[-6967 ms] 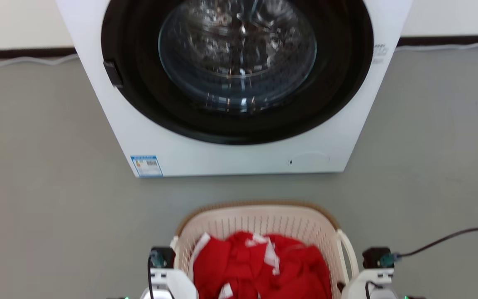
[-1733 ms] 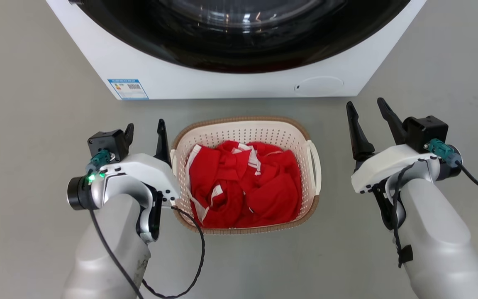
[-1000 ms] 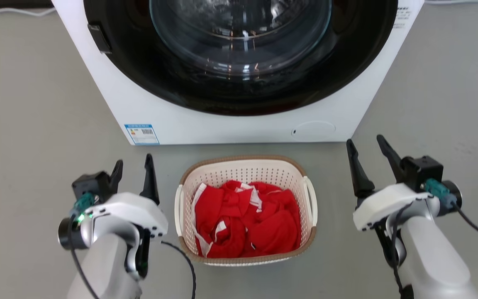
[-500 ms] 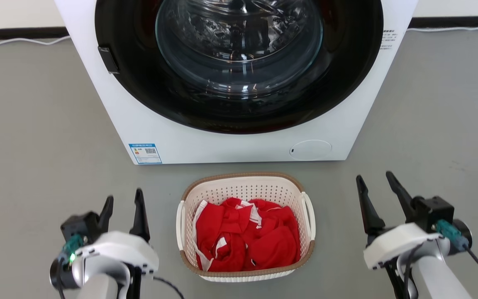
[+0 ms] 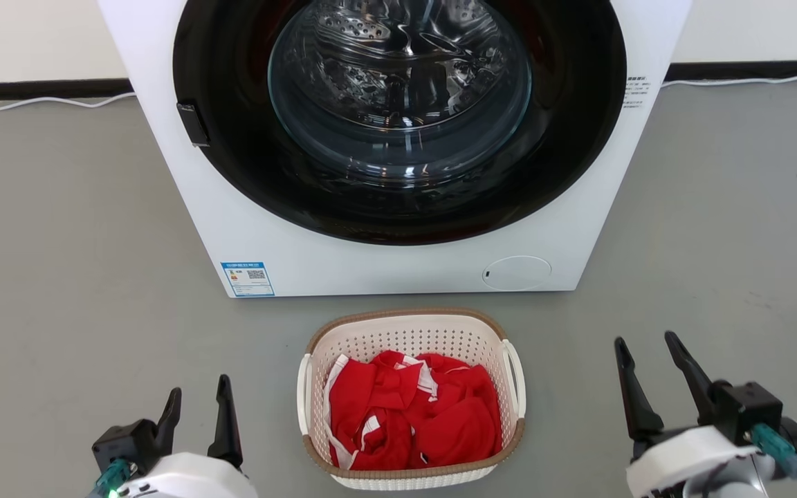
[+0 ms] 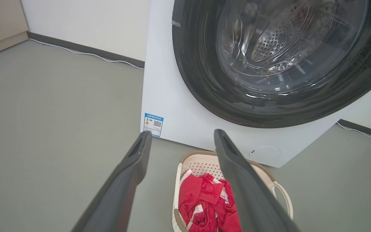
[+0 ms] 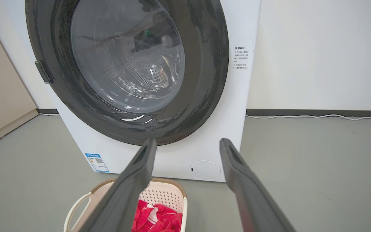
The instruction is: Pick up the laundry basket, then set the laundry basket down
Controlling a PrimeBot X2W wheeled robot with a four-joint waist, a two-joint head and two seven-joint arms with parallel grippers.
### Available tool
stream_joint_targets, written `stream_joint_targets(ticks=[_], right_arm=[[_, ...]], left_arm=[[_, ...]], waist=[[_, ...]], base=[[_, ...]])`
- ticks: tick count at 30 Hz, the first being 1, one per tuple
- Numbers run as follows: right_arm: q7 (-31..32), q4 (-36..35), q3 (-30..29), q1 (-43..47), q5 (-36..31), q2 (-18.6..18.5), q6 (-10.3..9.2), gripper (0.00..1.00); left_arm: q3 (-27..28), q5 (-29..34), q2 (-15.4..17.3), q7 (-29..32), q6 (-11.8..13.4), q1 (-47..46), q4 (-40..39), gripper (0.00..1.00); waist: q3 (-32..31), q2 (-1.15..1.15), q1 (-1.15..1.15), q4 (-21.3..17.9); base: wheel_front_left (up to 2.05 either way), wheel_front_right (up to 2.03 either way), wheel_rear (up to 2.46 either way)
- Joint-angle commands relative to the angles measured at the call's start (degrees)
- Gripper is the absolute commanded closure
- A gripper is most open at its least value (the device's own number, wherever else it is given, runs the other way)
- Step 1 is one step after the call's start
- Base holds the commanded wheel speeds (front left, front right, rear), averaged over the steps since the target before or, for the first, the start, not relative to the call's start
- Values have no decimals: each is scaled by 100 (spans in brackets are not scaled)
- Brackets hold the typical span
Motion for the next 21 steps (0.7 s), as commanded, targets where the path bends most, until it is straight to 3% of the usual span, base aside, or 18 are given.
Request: stream_joint_targets(ticks=[1,21], right_arm=[[-61,-202,70,28,-64,-23,40,0],[-61,-389,-381,580,-232,94,40,0]], left_arm=[[183,23,71,-35,-21,-43,-210,0],[219,-18,71,-35,20,581,-853,0]], waist=[[-19,0,0,5],[-278,0,0,-59]], base=[[0,0,0],[0,0,0]])
